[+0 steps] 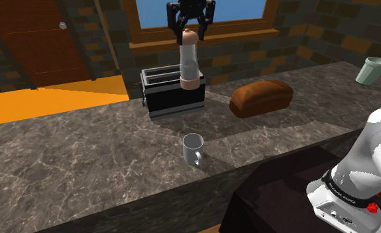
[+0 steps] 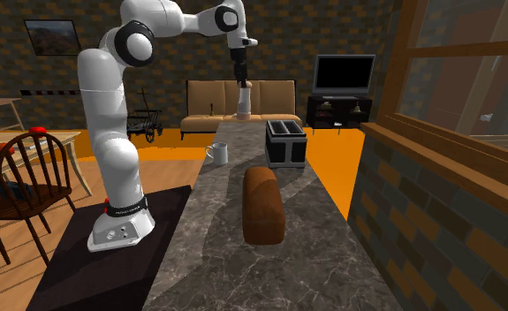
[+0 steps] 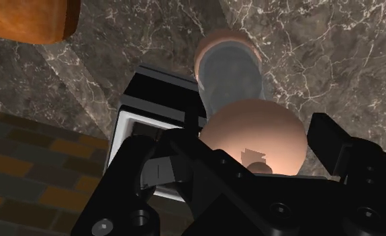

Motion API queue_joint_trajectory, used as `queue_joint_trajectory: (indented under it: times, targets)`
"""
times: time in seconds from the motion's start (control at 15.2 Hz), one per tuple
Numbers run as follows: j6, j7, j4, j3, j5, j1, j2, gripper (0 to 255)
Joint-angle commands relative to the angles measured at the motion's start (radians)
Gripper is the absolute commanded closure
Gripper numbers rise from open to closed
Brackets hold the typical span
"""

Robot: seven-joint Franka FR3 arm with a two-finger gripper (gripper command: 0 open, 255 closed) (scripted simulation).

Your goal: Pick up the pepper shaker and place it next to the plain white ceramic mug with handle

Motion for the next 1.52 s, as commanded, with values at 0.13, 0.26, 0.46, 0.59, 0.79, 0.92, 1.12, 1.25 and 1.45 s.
queue_joint_trajectory:
  times: [0.13, 0.26, 0.46, 0.59, 0.79, 0.92, 1.12, 1.25, 1.45]
  targets:
    - [-0.029, 0.090, 0.099, 0.039, -0.021, 0.054, 0.073, 255]
    - [-0.048, 0.135, 0.160, 0.058, -0.034, 0.084, 0.118, 255]
    - [-0.086, 0.200, 0.274, 0.081, -0.059, 0.136, 0.199, 255]
    - [-0.084, 0.222, 0.294, 0.088, -0.066, 0.154, 0.223, 255]
    - [-0.029, 0.223, 0.213, 0.087, -0.061, 0.148, 0.197, 255]
    - [0.005, 0.224, 0.165, 0.087, -0.058, 0.144, 0.183, 255]
    - [0.054, 0.225, 0.099, 0.086, -0.054, 0.140, 0.166, 255]
    - [0.085, 0.225, 0.059, 0.086, -0.052, 0.138, 0.157, 255]
    - [0.131, 0.226, 0.002, 0.085, -0.050, 0.135, 0.145, 255]
